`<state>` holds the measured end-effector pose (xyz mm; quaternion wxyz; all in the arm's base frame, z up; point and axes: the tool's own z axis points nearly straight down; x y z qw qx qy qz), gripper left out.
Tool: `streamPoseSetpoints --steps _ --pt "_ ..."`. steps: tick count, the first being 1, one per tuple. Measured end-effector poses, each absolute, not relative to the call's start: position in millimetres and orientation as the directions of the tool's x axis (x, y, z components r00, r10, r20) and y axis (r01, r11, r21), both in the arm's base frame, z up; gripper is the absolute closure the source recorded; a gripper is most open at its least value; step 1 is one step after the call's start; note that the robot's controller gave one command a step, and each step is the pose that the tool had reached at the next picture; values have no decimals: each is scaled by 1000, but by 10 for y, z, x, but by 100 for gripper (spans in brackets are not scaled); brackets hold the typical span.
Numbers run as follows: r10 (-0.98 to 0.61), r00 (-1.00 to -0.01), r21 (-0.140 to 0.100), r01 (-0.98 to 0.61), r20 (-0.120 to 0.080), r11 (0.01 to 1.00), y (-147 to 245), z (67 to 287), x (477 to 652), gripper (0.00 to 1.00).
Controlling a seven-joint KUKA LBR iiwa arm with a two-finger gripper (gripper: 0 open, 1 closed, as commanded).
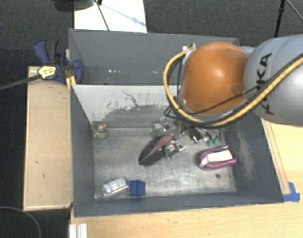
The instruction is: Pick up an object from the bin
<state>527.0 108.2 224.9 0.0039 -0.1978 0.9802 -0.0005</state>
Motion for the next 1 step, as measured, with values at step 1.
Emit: streamPoseSetpoints --steps 1 --pt "-495 -869 1 -495 1 869 1294 2204 5037 100"
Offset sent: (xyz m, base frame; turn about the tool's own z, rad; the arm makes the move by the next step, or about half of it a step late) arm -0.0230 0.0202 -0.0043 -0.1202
